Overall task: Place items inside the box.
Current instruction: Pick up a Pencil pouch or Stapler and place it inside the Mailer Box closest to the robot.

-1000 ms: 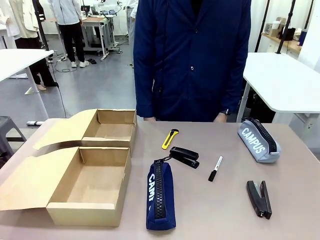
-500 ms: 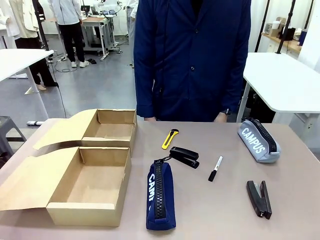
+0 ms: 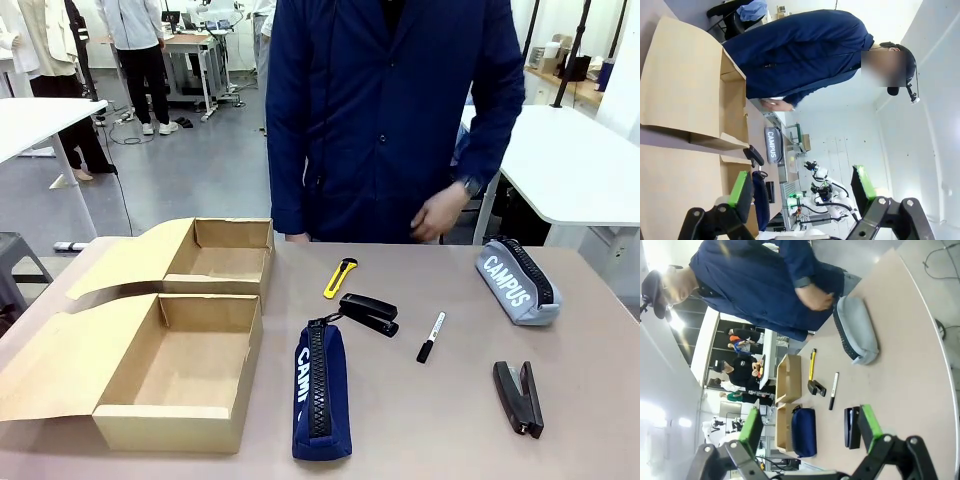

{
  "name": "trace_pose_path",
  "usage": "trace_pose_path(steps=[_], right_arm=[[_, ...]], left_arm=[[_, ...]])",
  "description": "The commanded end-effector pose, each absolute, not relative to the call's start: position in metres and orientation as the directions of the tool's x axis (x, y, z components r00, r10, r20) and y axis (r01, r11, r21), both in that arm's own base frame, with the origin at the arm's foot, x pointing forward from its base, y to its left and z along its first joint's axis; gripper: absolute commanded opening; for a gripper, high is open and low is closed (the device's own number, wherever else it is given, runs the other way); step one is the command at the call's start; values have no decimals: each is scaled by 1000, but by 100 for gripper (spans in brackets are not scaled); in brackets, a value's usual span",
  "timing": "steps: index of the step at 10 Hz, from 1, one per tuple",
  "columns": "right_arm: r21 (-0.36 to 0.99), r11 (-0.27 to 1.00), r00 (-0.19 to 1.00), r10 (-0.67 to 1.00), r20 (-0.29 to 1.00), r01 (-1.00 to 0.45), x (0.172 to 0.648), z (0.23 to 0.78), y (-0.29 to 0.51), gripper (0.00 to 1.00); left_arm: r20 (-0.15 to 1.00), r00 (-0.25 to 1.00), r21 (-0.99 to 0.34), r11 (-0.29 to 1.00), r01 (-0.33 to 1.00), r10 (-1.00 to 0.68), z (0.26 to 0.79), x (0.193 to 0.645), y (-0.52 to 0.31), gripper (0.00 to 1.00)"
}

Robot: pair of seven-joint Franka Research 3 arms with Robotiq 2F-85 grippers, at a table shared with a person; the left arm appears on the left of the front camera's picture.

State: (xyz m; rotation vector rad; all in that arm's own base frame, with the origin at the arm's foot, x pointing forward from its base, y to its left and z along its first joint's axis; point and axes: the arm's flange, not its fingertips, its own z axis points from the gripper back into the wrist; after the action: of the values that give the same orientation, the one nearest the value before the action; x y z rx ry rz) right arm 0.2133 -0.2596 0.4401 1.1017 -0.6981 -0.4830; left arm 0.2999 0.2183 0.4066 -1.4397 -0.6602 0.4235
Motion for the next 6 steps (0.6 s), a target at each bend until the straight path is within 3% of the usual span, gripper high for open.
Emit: trace_pose_path(steps=[1,5,6], right_arm=[[896,443,705,-648,290,39,217,447,-249,100],[796,589,874,-303,381,-143,259,474,-146,100],[824,552,856,-361,371,-124,254,474,-172,100]], left_arm=[[178,756,-984,108,142,629,407,299,218,100],[178,756,-984,108,142,629,407,299,218,100],[178,756,-984,108,142,629,407,299,218,100]])
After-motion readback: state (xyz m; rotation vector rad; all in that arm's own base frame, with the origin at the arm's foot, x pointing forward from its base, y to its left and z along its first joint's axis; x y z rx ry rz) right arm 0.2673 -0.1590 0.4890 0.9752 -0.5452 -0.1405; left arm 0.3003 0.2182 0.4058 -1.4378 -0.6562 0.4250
